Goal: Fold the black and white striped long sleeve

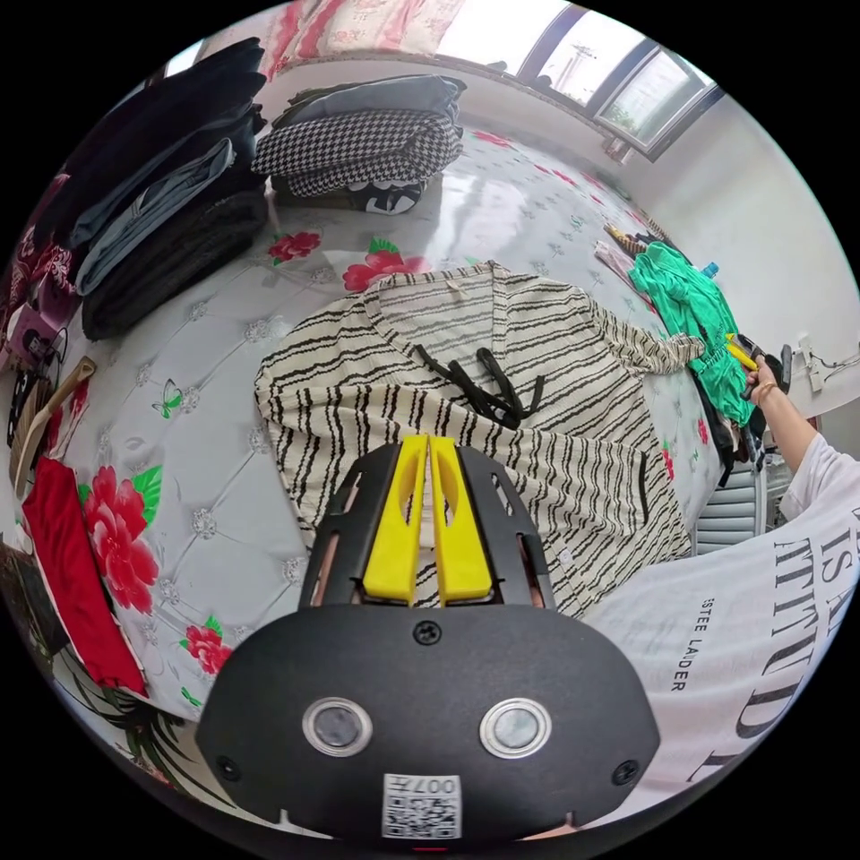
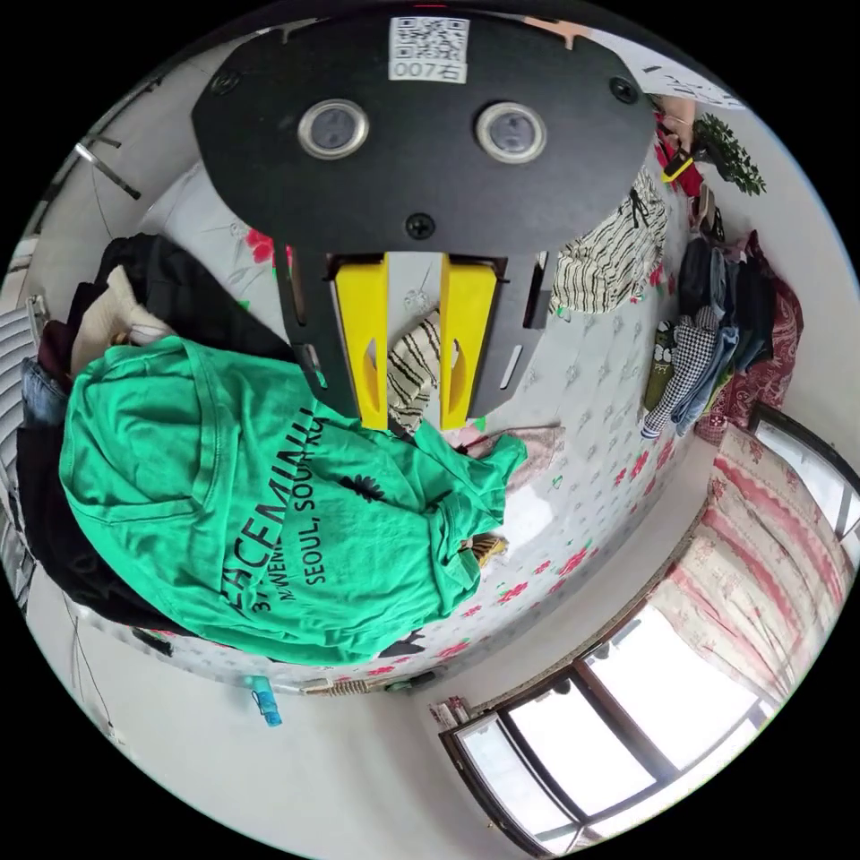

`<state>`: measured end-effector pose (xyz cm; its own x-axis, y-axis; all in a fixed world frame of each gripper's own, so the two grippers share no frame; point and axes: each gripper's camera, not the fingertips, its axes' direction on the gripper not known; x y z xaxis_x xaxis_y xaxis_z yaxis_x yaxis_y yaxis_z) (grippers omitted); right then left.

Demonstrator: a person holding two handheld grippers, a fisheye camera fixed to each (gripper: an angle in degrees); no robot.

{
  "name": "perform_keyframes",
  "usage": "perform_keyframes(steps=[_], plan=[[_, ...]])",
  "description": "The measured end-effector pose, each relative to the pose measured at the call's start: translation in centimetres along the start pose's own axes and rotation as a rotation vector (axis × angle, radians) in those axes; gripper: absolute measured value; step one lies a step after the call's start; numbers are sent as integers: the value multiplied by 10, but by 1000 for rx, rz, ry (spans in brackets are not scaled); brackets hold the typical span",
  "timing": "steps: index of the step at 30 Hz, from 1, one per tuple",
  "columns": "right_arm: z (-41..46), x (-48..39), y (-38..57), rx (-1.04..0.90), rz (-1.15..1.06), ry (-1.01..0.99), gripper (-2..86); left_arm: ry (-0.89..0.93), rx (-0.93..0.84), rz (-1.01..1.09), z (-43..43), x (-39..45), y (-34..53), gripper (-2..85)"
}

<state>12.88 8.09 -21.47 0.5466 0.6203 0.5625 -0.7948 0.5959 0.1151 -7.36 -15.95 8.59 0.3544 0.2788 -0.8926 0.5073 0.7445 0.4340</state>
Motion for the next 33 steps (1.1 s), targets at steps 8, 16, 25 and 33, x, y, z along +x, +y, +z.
perform_keyframes(steps=[8, 16, 25, 33], plan=[[76, 1, 23, -103, -56, 78, 52, -13, -80, 23, 32, 29, -18, -10], [6, -59, 11, -45, -124, 99, 5, -28, -97, 63, 50, 44, -29, -10], [-205, -114, 82, 622, 152, -52, 9, 78, -76, 69, 76, 48, -31, -10], [-33, -93, -29, 118, 144, 246, 65, 68, -19, 100, 71, 53, -25, -9]])
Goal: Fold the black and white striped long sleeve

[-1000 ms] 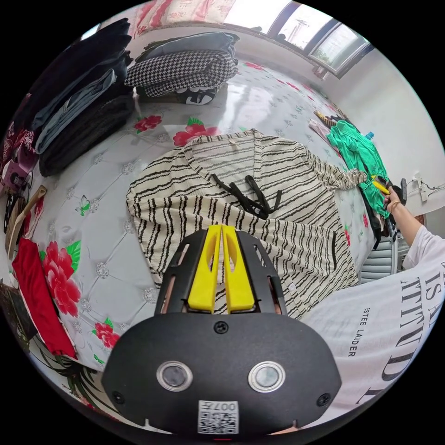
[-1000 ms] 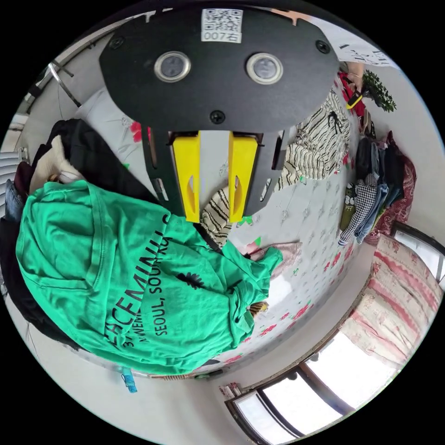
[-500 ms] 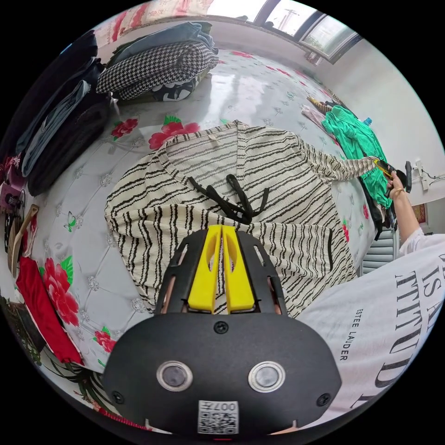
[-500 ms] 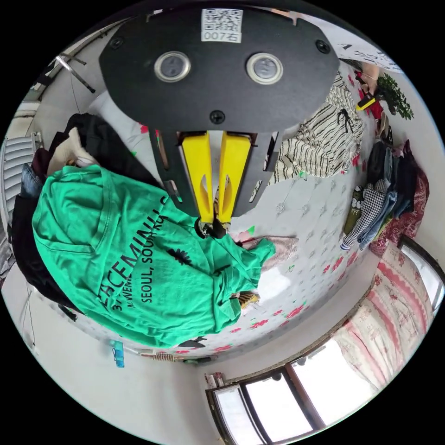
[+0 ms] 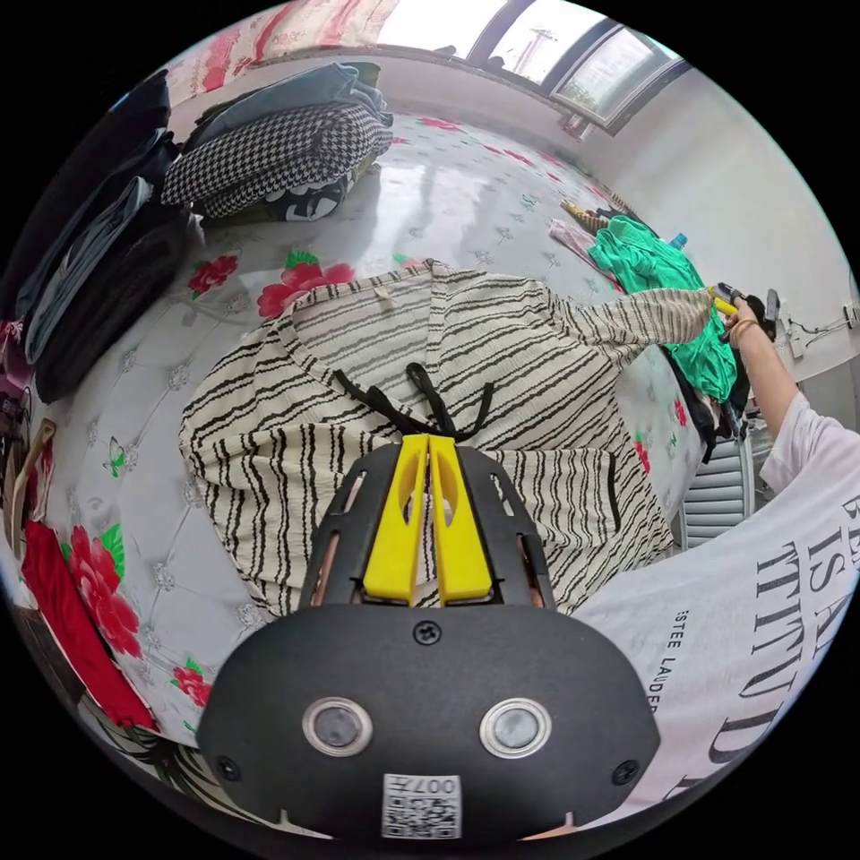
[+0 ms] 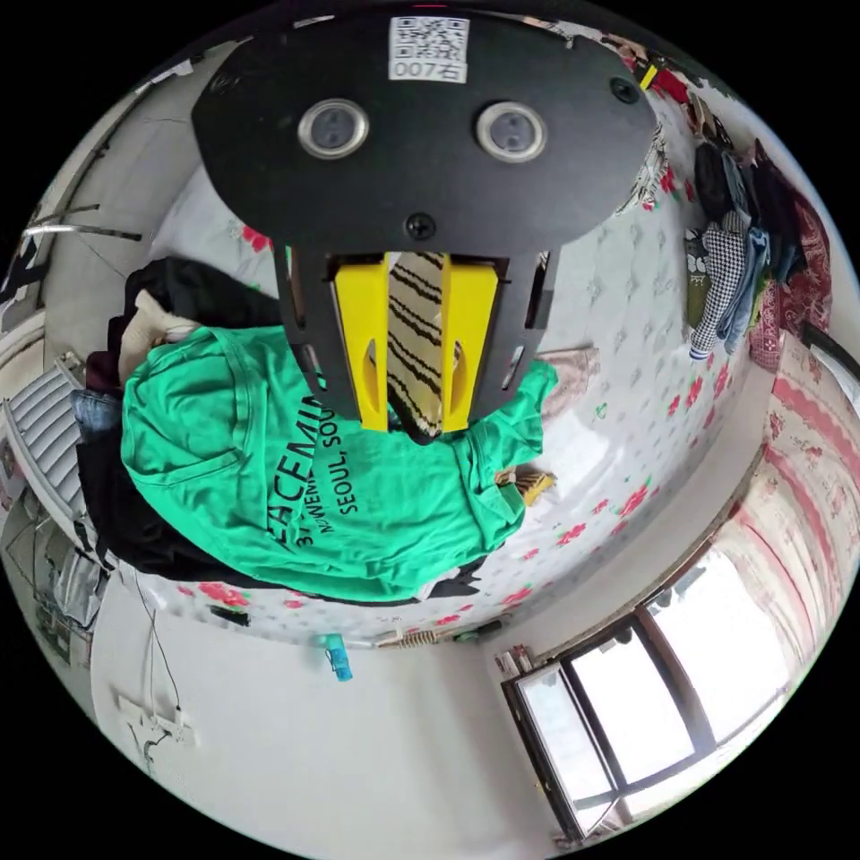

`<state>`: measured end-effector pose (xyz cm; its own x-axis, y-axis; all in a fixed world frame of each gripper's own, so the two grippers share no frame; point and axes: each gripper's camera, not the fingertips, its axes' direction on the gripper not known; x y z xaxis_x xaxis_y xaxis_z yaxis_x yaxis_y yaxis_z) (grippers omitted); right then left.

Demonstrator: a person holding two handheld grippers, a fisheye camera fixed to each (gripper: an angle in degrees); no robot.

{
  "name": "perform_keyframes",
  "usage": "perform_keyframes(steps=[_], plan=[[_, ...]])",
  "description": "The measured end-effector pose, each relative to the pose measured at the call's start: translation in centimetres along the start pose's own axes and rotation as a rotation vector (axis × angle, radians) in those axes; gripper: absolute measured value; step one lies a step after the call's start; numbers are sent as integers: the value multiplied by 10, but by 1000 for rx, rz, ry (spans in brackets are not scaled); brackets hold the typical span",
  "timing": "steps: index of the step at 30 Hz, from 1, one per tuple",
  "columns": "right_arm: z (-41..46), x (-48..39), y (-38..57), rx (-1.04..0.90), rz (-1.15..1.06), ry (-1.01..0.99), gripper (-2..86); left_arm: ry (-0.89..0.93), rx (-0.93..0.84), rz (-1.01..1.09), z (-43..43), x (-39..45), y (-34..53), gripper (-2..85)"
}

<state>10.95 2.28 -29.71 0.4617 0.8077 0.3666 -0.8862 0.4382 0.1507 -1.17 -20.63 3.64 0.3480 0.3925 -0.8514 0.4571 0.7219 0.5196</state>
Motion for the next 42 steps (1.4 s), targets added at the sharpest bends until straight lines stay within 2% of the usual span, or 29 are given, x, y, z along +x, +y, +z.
perform_keyframes(steps=[2, 5, 11, 17, 19, 20, 22, 24, 26, 28, 30, 32, 36, 39, 42], plan=[[27, 16, 8, -76, -38, -61, 78, -16, 7, 12, 4, -3, -2, -8], [33, 45, 29, -40, -60, -142, 80, -23, 12, 100, 15, 4, -27, 1], [87, 67, 50, -193, -159, -88, 82, -25, 37, 414, 65, 67, -132, 46], [128, 58, 44, -251, -142, -112, 47, 44, -52, 563, 147, 140, -208, 57], [119, 62, 42, -213, -111, -105, 23, -34, -123, 581, 177, 153, -215, 45], [99, 67, 42, -146, -77, -116, 12, -63, -98, 608, 182, 156, -213, 18], [54, 79, 43, -27, 16, -144, 5, -149, -76, 563, 186, 150, -214, -1], [2, 83, 51, 93, 84, -166, 1, -143, -52, 514, 186, 140, -212, -6], [-49, 67, 61, 241, 59, -159, 0, -95, -22, 448, 187, 126, -206, -9], [-54, 48, 58, 289, 37, -92, 1, -54, -14, 413, 192, 121, -205, -9], [-33, 28, 44, 266, -3, 11, 3, -49, -15, 386, 197, 121, -206, -9], [22, 13, 17, 147, -37, 131, 11, -56, -16, 360, 201, 123, -208, -9], [104, 15, -10, -86, -107, 137, 38, -55, -21, 336, 206, 120, -210, -6], [105, 30, -10, -59, -122, 39, 56, -42, -7, 317, 203, 113, -210, 1], [84, 63, 4, 30, -33, -49, 66, -45, 43, 269, 192, 102, -206, -4]])
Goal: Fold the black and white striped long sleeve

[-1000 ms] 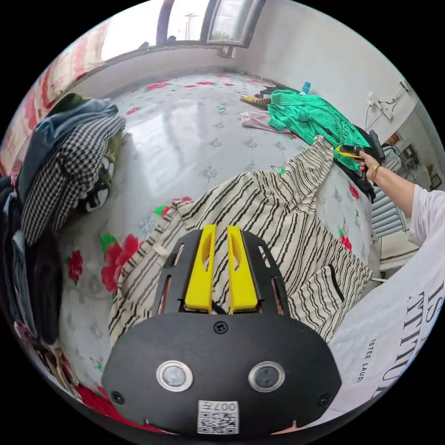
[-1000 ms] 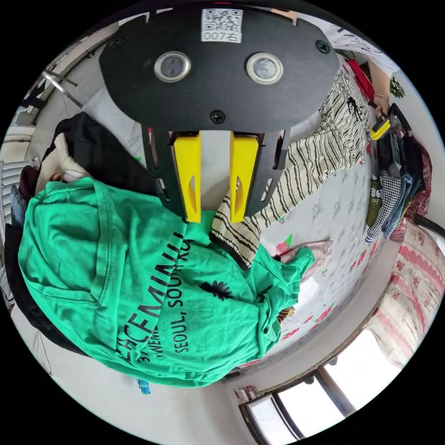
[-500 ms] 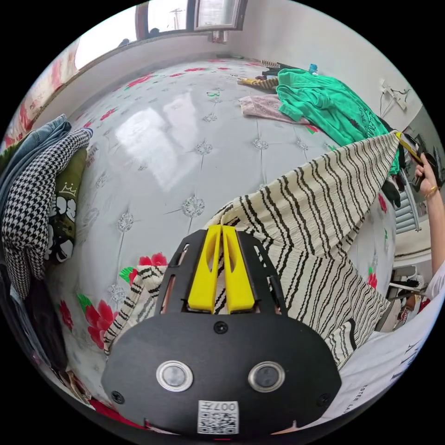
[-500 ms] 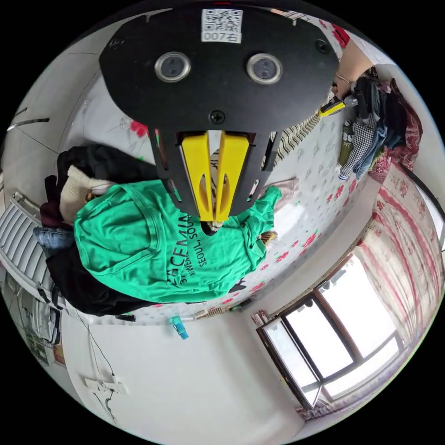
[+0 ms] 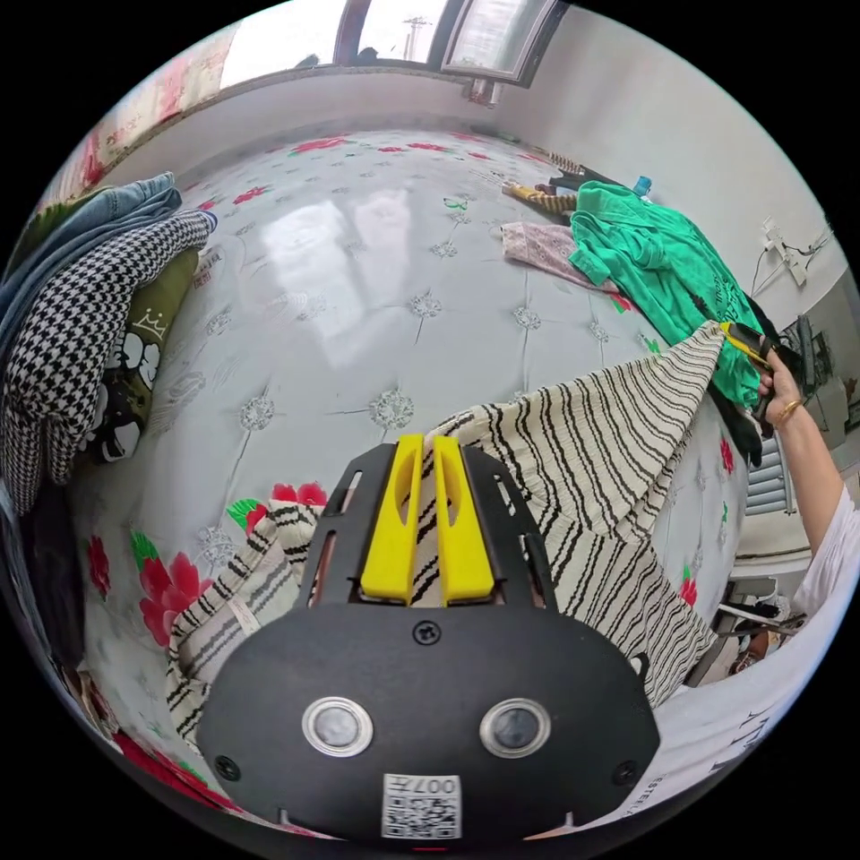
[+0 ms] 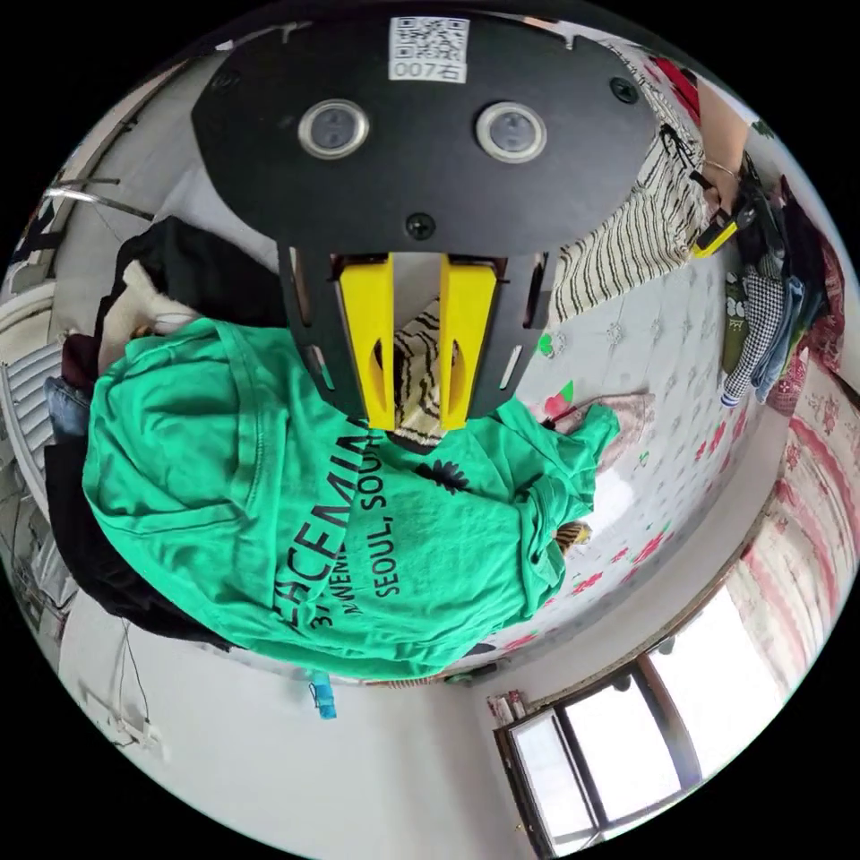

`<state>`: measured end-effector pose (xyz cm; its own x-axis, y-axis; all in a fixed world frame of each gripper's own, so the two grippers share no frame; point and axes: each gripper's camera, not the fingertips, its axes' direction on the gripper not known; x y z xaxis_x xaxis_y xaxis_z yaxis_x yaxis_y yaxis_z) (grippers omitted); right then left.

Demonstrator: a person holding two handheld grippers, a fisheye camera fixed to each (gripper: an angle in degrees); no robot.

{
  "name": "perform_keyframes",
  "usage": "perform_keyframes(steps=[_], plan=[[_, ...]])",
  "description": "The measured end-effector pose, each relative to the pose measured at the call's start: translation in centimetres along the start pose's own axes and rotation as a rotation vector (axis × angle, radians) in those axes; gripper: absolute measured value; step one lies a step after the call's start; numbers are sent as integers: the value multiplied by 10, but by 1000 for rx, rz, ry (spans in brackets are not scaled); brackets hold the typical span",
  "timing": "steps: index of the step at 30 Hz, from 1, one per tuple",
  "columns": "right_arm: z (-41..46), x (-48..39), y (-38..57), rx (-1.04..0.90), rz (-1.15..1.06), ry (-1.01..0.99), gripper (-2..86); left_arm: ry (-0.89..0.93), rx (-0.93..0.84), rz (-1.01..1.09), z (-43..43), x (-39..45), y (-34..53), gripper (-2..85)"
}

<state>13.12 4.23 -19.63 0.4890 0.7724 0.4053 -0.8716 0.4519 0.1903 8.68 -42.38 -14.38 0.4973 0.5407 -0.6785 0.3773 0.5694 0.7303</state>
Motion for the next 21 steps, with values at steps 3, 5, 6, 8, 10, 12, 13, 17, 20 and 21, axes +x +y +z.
perform_keyframes(steps=[3, 5, 6, 8, 10, 12, 13, 17, 20, 21], plan=[[-8, 32, 15, 68, 64, -108, 72, 22, 47, -49, -11, -11, 11, -7], [9, 34, 9, -17, 19, -107, 74, 64, 67, -52, -16, -13, 18, -7], [13, 33, 8, -30, 4, -89, 74, 75, 65, -44, -16, -12, 19, -7], [30, 21, 3, -85, -107, -26, 75, 109, 46, 12, -13, -3, 20, -6], [40, 4, 5, -111, -223, 52, 69, 99, 22, 48, -9, 5, 19, -6], [43, -18, 11, -121, -372, 90, 62, 102, 10, 76, -7, 11, 17, -7], [46, -35, 18, -119, -500, 132, 57, 110, 10, 88, -7, 14, 16, -7], [77, -80, 28, -140, -839, 369, 44, 118, 1, 96, -7, 19, 13, -9], [109, -87, 22, -269, -945, 347, 51, 124, -16, 80, -8, 16, 15, -9], [115, -86, 21, -298, -951, 334, 53, 125, -19, 75, -9, 15, 16, -9]])
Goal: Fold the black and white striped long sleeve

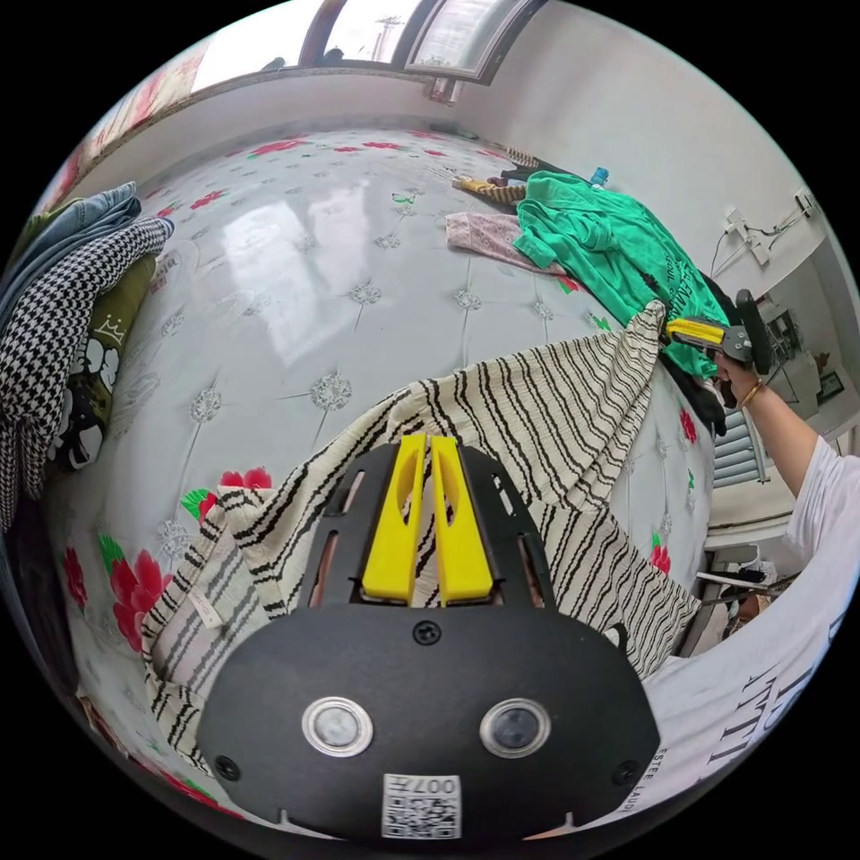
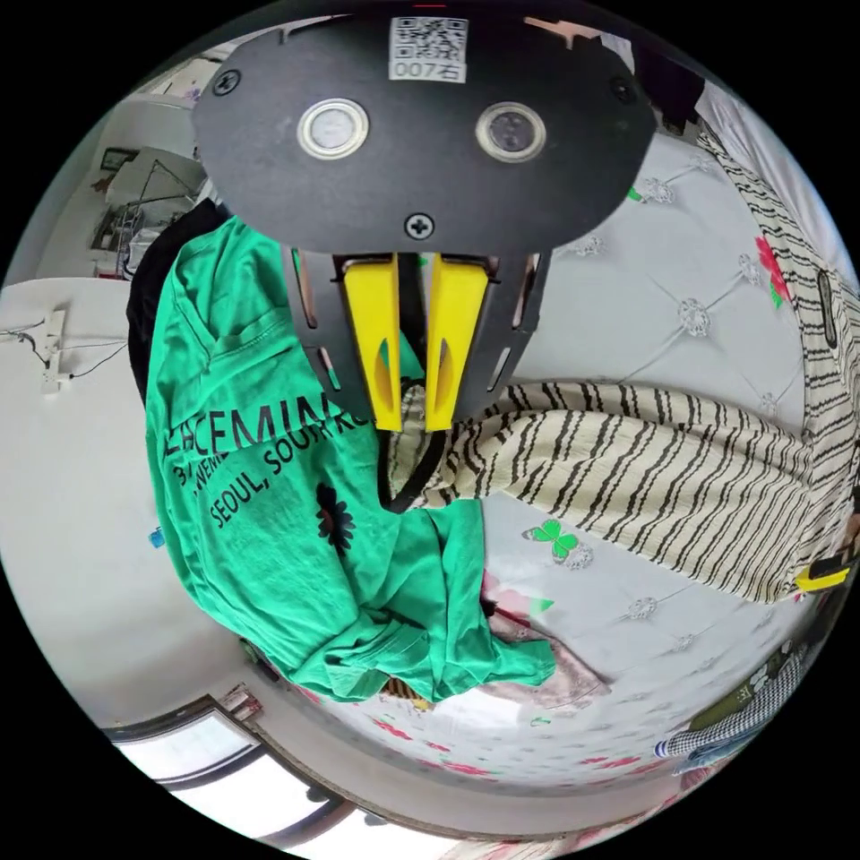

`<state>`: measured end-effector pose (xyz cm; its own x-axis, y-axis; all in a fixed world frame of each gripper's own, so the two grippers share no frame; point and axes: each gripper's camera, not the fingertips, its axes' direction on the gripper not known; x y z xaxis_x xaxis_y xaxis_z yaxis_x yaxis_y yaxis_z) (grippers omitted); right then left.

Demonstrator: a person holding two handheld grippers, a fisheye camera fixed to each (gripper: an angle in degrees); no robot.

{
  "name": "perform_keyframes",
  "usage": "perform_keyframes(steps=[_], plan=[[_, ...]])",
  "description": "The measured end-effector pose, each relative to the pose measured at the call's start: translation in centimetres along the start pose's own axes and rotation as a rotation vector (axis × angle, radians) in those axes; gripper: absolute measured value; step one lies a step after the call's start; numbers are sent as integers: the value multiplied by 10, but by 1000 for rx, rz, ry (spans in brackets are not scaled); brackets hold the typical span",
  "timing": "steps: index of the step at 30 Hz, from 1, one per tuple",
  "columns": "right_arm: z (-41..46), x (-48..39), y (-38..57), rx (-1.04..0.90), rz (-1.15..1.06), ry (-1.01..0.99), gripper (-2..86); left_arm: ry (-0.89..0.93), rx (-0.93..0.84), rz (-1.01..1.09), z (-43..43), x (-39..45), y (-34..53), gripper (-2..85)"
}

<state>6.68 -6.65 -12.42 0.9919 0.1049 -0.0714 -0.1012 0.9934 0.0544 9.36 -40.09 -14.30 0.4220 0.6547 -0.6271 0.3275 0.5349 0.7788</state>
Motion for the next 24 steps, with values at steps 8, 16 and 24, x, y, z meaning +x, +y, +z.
perform_keyframes(steps=[8, 16, 24], plan=[[-4, 36, 7, 28, -19, -200, 80, -41, -13, -80, -45, -21, 44, -10], [67, 25, 0, -159, -62, -83, 52, -52, -28, -201, -85, -31, 94, -10], [-17, 131, 54, 198, 244, -200, 1, -106, -44, -246, -141, -38, 127, -10]])
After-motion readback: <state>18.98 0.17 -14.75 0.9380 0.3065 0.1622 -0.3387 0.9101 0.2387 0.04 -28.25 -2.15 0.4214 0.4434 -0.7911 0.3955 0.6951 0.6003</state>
